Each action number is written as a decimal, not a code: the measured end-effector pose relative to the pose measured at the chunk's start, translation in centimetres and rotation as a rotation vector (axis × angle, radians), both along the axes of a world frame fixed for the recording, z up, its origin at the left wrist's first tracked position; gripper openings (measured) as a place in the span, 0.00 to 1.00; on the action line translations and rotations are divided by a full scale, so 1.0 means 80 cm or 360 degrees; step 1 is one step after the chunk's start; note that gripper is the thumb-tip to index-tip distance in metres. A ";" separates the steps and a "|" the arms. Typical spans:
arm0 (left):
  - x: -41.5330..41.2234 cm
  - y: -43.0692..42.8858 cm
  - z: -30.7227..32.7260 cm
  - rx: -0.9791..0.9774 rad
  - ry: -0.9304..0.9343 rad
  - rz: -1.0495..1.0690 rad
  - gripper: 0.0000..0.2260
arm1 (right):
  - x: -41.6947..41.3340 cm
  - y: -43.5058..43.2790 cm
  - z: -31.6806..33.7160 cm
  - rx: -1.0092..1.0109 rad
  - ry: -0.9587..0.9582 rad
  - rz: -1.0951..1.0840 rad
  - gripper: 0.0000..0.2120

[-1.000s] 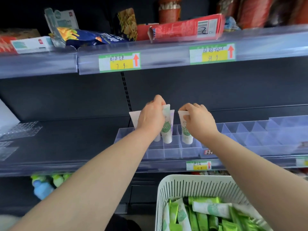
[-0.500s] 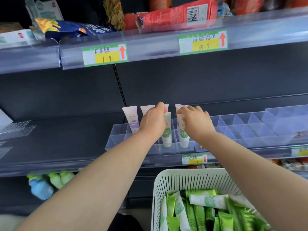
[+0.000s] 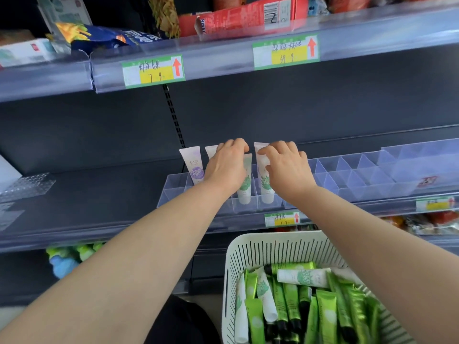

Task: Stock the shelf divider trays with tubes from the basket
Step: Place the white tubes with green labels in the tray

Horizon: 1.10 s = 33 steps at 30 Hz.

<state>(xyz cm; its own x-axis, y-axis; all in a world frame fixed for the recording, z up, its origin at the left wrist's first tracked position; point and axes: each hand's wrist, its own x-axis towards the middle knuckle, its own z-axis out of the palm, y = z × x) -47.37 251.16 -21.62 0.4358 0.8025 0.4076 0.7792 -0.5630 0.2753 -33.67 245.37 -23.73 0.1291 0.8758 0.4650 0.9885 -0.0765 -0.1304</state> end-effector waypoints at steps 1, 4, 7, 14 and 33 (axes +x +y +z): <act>0.000 -0.008 0.001 0.0015 -0.0021 -0.0002 0.18 | 0.000 -0.008 -0.002 0.0004 0.0000 0.0003 0.24; 0.003 -0.035 -0.008 0.0019 -0.0117 -0.0026 0.20 | 0.003 -0.035 -0.015 -0.0001 0.0011 0.0007 0.24; 0.007 -0.066 -0.035 0.0025 -0.0112 -0.0111 0.19 | 0.009 -0.068 -0.042 -0.0061 0.0006 0.0002 0.24; 0.024 -0.118 -0.117 -0.0212 0.0035 -0.0291 0.16 | 0.040 -0.131 -0.116 -0.0278 0.0012 -0.0038 0.21; 0.038 -0.129 -0.267 -0.0978 0.0754 -0.0423 0.22 | 0.098 -0.150 -0.269 -0.1327 0.0164 -0.0106 0.24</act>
